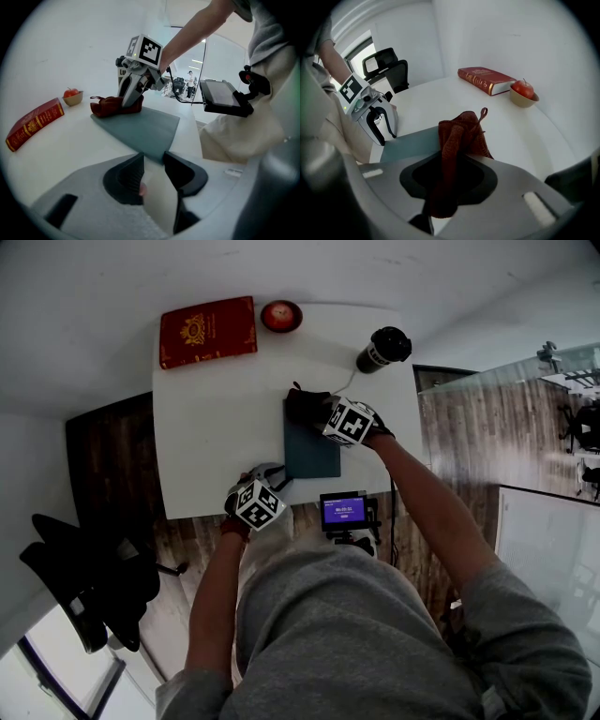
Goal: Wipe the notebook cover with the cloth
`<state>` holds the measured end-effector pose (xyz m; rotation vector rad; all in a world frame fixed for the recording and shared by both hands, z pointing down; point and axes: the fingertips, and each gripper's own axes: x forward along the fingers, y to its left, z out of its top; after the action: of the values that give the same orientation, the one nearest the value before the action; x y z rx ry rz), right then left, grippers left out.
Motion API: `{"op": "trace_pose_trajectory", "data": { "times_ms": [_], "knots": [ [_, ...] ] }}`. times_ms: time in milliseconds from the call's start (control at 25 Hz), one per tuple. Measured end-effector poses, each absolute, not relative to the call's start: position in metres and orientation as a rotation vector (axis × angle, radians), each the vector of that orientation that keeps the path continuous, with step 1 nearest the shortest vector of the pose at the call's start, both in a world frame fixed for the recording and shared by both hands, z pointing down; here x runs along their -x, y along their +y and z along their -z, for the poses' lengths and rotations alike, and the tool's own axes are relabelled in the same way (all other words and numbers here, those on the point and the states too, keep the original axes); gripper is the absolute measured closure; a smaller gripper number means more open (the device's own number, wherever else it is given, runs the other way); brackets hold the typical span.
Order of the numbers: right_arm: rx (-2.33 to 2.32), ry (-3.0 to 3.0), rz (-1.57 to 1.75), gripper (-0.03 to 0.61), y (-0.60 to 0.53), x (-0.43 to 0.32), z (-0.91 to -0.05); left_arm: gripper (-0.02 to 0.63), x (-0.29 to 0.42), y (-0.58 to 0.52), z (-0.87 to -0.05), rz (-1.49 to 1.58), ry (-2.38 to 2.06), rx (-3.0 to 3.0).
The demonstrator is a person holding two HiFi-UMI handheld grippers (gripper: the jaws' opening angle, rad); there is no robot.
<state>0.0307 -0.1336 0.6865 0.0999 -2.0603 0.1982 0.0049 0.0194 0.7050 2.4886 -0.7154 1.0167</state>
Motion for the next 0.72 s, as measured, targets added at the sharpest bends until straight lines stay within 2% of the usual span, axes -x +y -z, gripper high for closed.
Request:
{"op": "trace_pose_trajectory", "data": {
  "times_ms": [720],
  "knots": [
    [-0.002, -2.044, -0.191, 0.486, -0.099, -0.033, -0.689, 0.468, -0.005, 0.019, -0.704, -1.017, -0.713, -2.495]
  ]
}}
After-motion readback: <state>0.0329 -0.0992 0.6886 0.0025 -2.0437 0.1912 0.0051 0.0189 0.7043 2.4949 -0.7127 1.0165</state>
